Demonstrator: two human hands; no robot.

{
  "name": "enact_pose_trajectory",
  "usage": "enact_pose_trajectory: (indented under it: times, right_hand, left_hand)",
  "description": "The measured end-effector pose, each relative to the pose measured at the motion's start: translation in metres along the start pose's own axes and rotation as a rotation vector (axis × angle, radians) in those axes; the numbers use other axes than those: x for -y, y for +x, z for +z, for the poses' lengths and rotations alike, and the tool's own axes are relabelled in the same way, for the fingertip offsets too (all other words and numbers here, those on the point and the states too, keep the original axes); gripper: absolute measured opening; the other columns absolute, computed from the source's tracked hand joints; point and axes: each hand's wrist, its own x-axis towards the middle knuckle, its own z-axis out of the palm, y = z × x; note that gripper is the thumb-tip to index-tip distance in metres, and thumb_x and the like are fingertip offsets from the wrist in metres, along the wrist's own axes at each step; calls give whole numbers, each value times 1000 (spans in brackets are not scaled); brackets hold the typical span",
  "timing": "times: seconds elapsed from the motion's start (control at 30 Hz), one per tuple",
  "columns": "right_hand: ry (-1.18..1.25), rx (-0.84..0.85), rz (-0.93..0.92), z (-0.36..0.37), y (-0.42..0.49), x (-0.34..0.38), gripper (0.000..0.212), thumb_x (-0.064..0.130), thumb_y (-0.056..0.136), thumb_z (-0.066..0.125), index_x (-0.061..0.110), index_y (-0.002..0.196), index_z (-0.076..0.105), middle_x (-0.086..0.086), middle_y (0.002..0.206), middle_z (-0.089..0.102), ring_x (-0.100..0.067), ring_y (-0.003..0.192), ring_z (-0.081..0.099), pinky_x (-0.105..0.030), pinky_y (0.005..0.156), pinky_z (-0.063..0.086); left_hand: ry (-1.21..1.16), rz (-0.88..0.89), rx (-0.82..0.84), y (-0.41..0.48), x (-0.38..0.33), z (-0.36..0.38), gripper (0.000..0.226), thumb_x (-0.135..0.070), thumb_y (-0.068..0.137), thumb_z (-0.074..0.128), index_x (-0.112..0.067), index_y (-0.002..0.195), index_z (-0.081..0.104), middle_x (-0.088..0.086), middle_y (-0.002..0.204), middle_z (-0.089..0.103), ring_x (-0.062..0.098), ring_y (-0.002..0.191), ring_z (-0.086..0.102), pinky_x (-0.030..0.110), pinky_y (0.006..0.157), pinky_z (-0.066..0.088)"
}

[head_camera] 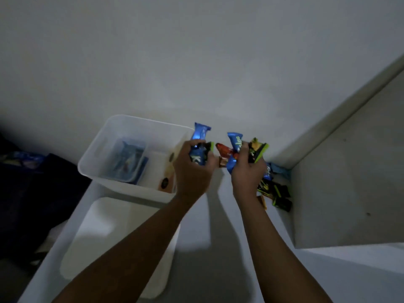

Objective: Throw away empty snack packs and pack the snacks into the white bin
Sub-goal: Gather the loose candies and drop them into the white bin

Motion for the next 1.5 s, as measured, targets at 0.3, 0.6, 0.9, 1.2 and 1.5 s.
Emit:
enact_pose_trajectory:
  times: [0.3,0.6,0.9,1.2,1.5]
  right_hand:
    - [-379,353,-136,146,-52,30,22,26,99,53,14,82,59,2,72,59,-11,65,57,-26,56,36]
    - [-657,418,60,199,-64,-16,22,23,101,48,7,108,60,-15,104,67,-27,86,61,-33,72,44]
    - [-756,543,186,215,-60,-36,24,15,90,57,3,110,60,-17,100,67,-34,91,66,-44,81,57]
    - [-712,508,97,191,-57,-17,20,2,91,50,-4,88,68,-21,85,66,-38,91,65,-44,82,52]
    - [-551,223,-15,89,19,22,25,13,96,50,6,113,67,-11,105,69,-24,95,64,-27,75,44]
  left_hand:
    - [129,-549,179,97,90,-82,30,-32,64,67,-21,92,64,0,88,72,23,84,70,42,77,59]
    - [149,-880,455,95,131,-85,31,-29,82,63,-5,102,62,10,94,66,29,86,66,25,53,46]
    - [262,-783,718,100,153,-82,41,-14,88,60,-8,128,54,12,122,62,26,99,59,33,87,51]
    - [442,-592,780,104,148,-79,32,-29,75,61,-22,106,61,4,98,68,22,84,63,42,80,58]
    - [307,-330,490,89,47,-19,48,-34,87,66,-18,130,55,4,130,58,23,117,57,28,90,40]
